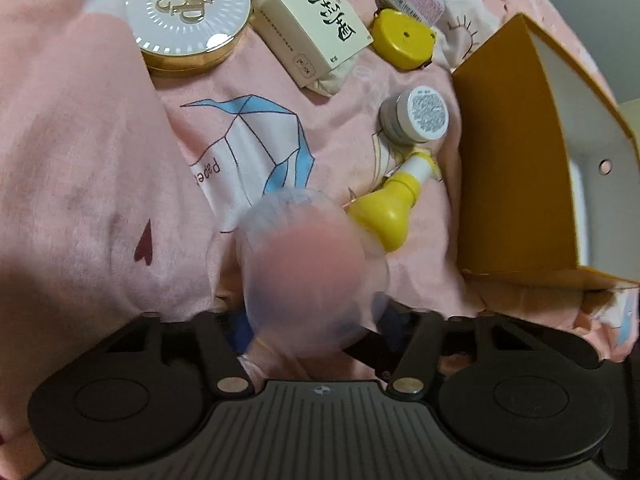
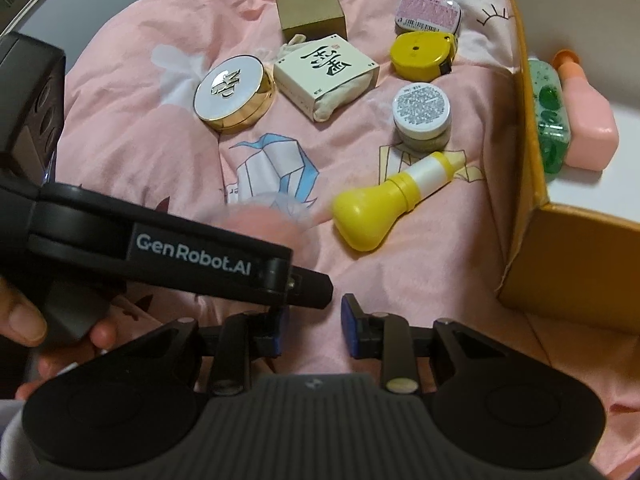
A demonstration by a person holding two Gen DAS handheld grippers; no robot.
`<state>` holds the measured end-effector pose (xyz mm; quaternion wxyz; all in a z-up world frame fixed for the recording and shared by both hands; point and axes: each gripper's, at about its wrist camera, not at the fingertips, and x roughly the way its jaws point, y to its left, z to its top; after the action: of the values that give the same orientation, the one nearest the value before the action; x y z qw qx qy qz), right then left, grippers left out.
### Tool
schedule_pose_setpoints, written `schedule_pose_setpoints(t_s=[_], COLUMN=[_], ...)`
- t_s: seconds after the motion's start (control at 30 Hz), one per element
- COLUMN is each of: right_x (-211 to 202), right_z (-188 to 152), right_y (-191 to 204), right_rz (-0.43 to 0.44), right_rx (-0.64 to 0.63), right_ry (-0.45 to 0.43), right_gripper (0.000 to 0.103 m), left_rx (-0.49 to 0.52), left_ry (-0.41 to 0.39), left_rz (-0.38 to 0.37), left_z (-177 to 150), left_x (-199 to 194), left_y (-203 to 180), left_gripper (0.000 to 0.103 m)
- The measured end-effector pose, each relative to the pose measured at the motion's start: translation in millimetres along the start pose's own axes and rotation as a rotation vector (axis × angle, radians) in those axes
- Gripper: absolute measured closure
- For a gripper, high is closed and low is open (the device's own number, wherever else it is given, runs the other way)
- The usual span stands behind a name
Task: Organize rigid objects
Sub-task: 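Grasp the clear cup holding the pink sponge with the left gripper, then lift the clear sponge cup with the left gripper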
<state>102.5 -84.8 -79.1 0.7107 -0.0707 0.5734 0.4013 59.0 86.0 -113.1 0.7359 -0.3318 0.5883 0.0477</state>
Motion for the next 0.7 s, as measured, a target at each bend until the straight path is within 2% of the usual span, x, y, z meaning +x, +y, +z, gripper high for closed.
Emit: schedule_pose_setpoints(t_s=[0.03,0.1,0.33,0.5,0.57,0.63,0.7], right_x=[0,0,-5,-13,-16,-20,-21], right_z=[0,-1,0,6,9,13,19], right_y=[0,1,4,12,15,18,21], right_rz=[0.003,0.007,-0.008,-0.038,-0.042,-0.048,-0.064], right_rx=[0.004,0.002,-0.015,-0.070,-0.094,-0.122,-0.145], right_ry=[0.000,0.004,-0.027,-0.068,-0.084,-0.105,-0.117], right_gripper=[0.074,0.073,0.069,0.069,0.069,0.069,0.069], left_rx=[-0.005,-0.003,0.083,0.213,0.260,0.286,0.297], left_ry=[-0.003,-0.013,-0.094,-0.184,-0.230,-0.270,-0.285], left_rz=[-0.014,-0.035,-0.048,0.021,0.049,0.059,0.064], left_z=[-1,-2,-2,1,-1,0,5], left_x=[-1,-5,-20,-34,-40,-43,-42], left_y=[2,4,0,-12,-15,-17,-16], left_gripper=[0.058,0.070,0.085,0.084,0.078,0.063,0.056])
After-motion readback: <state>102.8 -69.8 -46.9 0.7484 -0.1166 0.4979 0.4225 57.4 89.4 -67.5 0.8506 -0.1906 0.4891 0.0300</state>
